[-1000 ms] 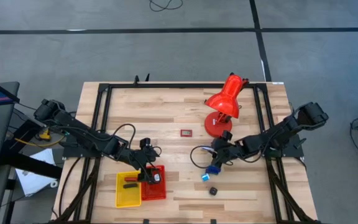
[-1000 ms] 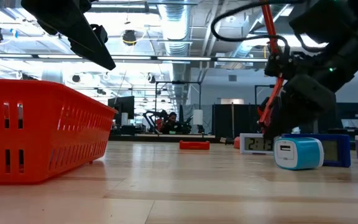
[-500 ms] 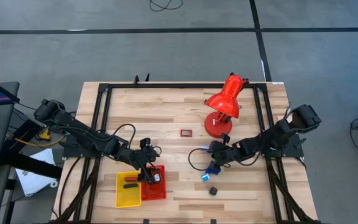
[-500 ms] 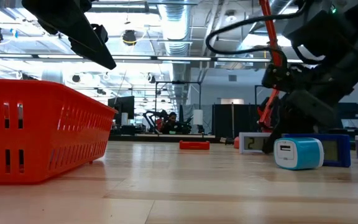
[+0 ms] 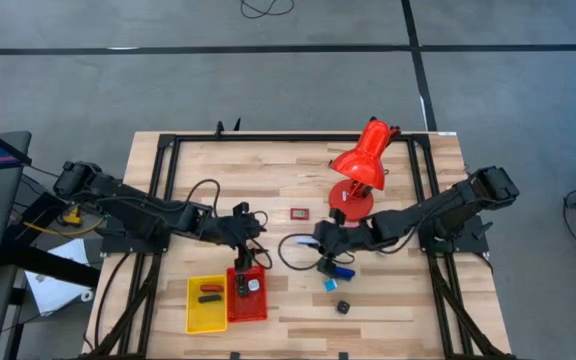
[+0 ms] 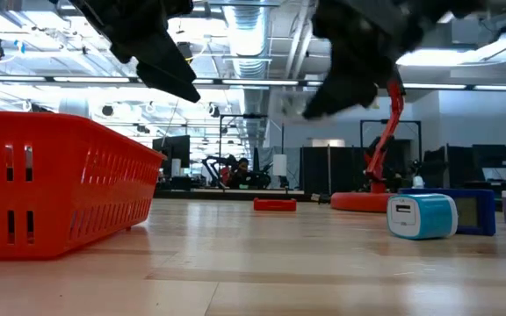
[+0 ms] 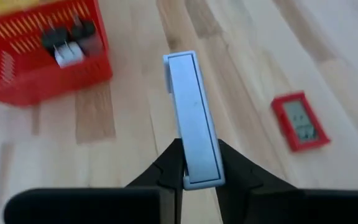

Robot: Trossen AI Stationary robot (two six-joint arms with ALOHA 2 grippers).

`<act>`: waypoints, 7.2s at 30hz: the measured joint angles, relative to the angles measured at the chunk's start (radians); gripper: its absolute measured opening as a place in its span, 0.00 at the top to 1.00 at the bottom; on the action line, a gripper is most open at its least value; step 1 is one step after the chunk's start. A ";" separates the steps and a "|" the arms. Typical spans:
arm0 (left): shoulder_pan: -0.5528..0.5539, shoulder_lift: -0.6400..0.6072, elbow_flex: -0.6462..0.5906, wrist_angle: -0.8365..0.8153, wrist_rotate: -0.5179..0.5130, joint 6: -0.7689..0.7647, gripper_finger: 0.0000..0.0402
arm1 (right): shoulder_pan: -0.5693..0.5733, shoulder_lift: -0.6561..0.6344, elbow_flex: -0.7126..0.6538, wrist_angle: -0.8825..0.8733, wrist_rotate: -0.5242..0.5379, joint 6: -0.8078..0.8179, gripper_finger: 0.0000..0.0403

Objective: Pick & Place Office items
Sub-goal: Put the white digital clock into the yellow bin, then put the red digital clock into the yellow bin

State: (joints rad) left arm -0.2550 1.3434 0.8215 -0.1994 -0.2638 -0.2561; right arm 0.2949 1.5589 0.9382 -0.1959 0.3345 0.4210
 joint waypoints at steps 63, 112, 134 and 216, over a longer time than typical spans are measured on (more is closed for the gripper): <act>0.009 -0.068 0.001 -0.146 0.086 0.066 0.88 | -0.049 0.440 0.653 -0.317 -0.074 -0.285 0.53; -0.765 0.221 0.001 -0.292 -0.225 -0.826 0.85 | 0.012 0.155 -0.018 0.339 0.056 0.156 0.42; -0.766 0.256 0.001 -0.378 -0.222 -0.924 0.82 | 0.012 0.155 -0.018 0.342 0.055 0.155 0.42; -0.315 -0.101 0.000 -0.464 -0.280 -0.499 0.17 | -0.446 0.352 -0.174 0.548 -0.357 -0.389 0.37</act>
State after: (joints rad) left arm -0.5697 1.2427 0.8219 -0.6635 -0.5438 -0.7555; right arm -0.1508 1.9109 0.7638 0.3525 -0.0223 0.0324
